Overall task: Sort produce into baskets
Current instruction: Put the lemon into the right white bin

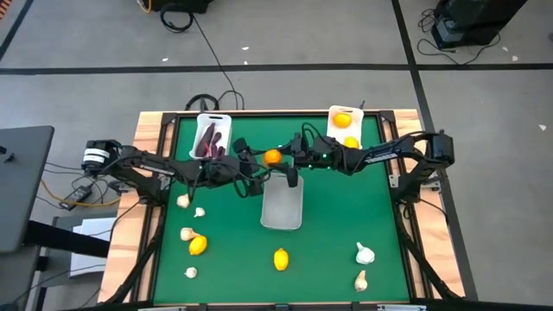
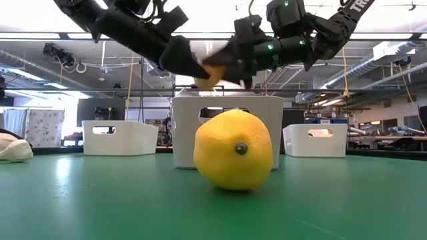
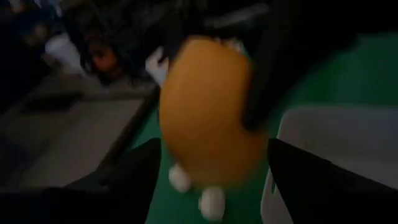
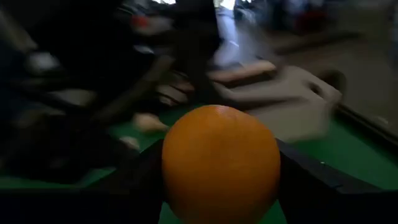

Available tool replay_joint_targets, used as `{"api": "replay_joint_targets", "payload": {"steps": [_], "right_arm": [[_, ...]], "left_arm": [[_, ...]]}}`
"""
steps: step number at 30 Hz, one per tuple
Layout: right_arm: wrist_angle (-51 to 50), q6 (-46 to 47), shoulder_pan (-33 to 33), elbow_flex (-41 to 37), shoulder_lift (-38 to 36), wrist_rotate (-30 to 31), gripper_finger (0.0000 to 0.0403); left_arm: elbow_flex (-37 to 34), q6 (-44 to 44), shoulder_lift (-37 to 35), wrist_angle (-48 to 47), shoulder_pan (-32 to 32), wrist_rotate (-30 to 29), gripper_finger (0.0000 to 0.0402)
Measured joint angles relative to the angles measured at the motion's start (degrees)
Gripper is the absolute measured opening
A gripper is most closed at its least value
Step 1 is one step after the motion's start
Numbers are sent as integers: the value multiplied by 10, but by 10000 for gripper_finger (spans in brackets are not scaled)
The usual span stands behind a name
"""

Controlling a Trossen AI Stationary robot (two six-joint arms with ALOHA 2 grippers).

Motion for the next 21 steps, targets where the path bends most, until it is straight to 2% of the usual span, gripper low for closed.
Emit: {"api": "replay_joint_targets", "payload": {"steps": [5, 7, 10, 12, 15, 21], "right_arm": [[-166, -14, -18, 0, -78, 112, 251], [-254, -20, -24, 0, -115, 174, 251], [-371, -10, -33, 1, -166, 270, 251], [-443, 5, -43, 0, -191, 306, 252], [-522, 29, -65, 0, -208, 319, 269], [-606, 75, -124, 0, -196, 343, 273]], "left_arm": [[34, -62, -20, -192, 2, -12, 353], [48, -90, -23, -278, 1, 1, 367], [60, -129, -22, -352, -2, 33, 375], [60, -151, -22, -372, -8, 39, 375], [56, -172, -22, -376, -14, 43, 370], [56, -185, -22, -366, -23, 43, 361]]}}
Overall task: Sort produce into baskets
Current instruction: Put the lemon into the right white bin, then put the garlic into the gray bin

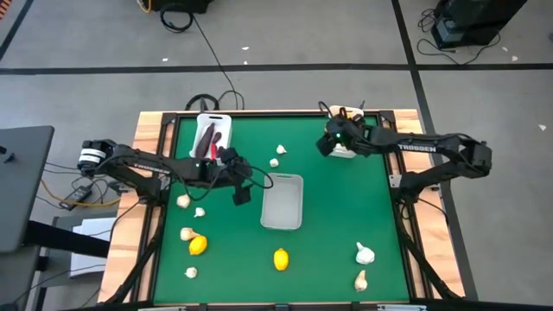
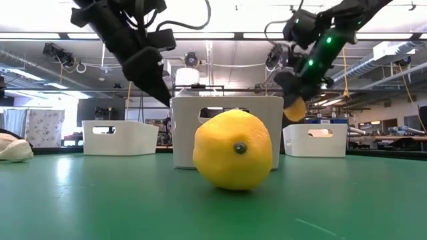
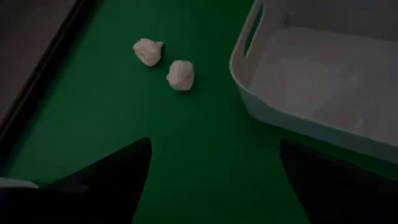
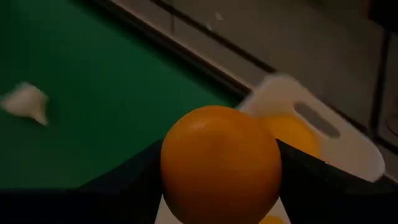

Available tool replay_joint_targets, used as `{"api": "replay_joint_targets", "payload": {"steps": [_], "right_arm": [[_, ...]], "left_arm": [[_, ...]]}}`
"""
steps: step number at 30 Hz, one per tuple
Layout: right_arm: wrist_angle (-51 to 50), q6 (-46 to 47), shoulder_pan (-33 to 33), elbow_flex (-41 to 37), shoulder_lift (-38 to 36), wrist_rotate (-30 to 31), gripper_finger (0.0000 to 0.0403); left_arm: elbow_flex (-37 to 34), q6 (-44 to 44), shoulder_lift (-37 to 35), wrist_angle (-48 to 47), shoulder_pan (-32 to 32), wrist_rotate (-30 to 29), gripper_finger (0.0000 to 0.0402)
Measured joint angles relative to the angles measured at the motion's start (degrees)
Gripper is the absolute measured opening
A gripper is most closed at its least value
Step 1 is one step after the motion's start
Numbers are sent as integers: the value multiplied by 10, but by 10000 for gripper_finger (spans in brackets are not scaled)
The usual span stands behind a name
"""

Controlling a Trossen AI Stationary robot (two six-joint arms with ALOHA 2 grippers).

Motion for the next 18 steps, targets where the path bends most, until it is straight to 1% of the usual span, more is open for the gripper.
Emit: {"api": "replay_joint_targets", "payload": {"steps": [2, 5, 12, 18], "right_arm": [[-22, 5, -17, 0, 10, 0, 272], [-26, 7, -31, -1, 29, 8, 278], [-14, -5, -35, -2, 51, 9, 324], [-10, -3, -29, -2, 36, 60, 349]], "left_arm": [[0, -6, 0, -3, -2, 0, 360], [0, -15, 0, -15, -5, 2, 359], [0, -57, 0, -89, -16, 2, 359], [0, -108, 0, -181, -26, 2, 358]]}}
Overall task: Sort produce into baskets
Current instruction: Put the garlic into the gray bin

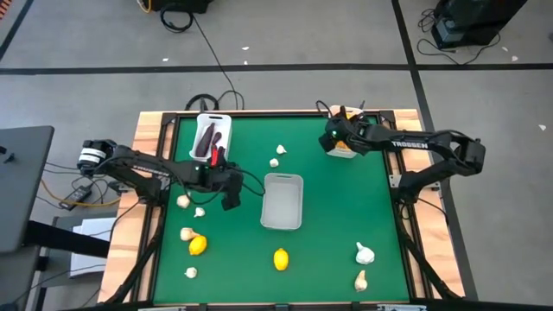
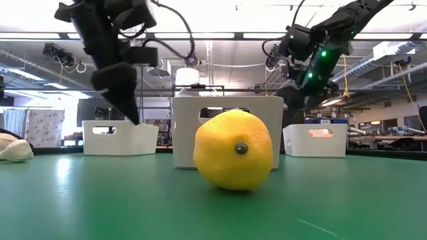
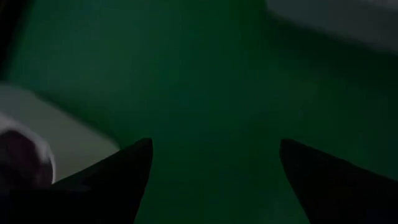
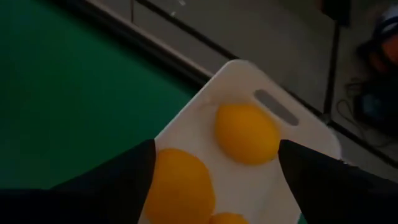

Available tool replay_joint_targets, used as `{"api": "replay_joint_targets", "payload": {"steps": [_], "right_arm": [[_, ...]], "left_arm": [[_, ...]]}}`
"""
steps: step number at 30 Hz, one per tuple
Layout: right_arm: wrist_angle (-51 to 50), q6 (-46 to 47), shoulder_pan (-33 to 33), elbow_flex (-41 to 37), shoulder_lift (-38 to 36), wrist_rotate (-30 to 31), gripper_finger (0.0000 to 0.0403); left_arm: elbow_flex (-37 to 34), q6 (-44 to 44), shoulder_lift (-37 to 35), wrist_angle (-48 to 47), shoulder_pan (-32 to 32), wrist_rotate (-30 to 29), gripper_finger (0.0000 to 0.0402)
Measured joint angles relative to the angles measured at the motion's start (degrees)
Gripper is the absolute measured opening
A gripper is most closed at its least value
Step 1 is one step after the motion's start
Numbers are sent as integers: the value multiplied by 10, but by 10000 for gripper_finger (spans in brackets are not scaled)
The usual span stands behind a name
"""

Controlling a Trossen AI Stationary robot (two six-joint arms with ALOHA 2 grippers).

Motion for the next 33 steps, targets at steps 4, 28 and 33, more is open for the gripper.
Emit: {"api": "replay_joint_targets", "payload": {"steps": [4, 28, 33], "right_arm": [[14, -2, 22, 0, -26, 7, 351], [149, -33, 114, 0, -56, -133, 351], [150, -33, 119, 0, -56, -145, 351]], "left_arm": [[0, -55, 0, -78, -16, 0, 358], [-46, -341, -40, -340, -89, 163, 294], [-61, -361, -40, -324, -84, 214, 294]]}}
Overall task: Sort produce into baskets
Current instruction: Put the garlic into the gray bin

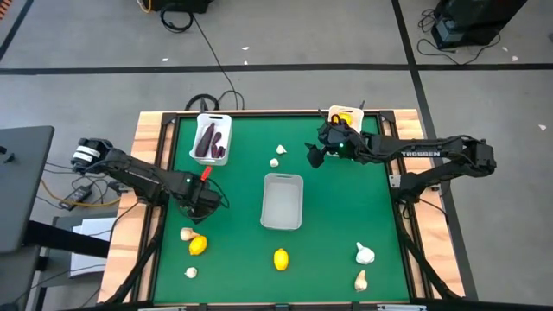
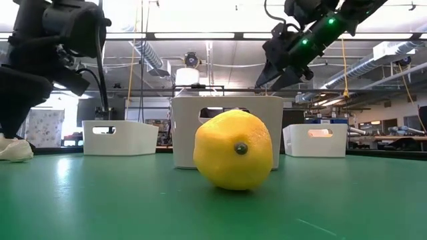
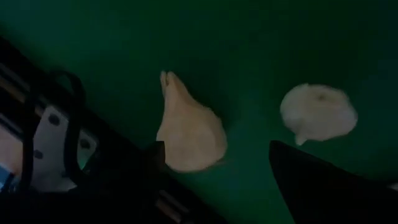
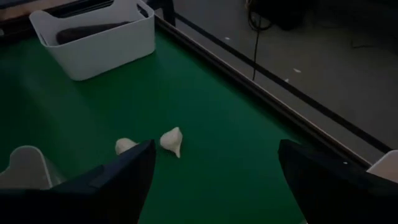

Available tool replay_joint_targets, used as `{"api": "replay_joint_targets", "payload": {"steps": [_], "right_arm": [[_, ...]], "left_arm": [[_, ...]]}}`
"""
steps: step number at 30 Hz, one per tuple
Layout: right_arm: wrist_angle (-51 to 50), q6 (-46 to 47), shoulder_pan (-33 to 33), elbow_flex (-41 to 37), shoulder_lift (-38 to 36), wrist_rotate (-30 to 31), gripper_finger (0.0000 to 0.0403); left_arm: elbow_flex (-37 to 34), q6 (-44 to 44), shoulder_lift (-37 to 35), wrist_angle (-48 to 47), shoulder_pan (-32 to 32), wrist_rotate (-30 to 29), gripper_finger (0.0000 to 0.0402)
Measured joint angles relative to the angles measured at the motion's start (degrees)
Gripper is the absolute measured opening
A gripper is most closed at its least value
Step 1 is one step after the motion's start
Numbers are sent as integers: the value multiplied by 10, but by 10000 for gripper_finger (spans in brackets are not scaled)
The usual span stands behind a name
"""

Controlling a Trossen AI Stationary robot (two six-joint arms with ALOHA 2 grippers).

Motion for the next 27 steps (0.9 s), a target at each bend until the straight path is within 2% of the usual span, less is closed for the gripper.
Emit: {"api": "replay_joint_targets", "payload": {"steps": [5, 12, 17, 23, 27], "right_arm": [[0, -14, 0, 0, 0, -1, 351], [1, -28, 0, 0, 0, -2, 351], [3, -29, 0, 0, 0, -2, 351], [8, -28, 0, 0, 0, -4, 350], [11, -24, 3, 0, 0, -14, 348]], "left_arm": [[0, -10, 20, 0, 0, -4, 289], [-2, 12, 116, -1, 1, -5, 276], [-2, 40, 169, -8, 6, -4, 245], [13, 53, 157, -13, 8, -44, 166], [43, 53, 113, -14, 8, -88, 141]]}}
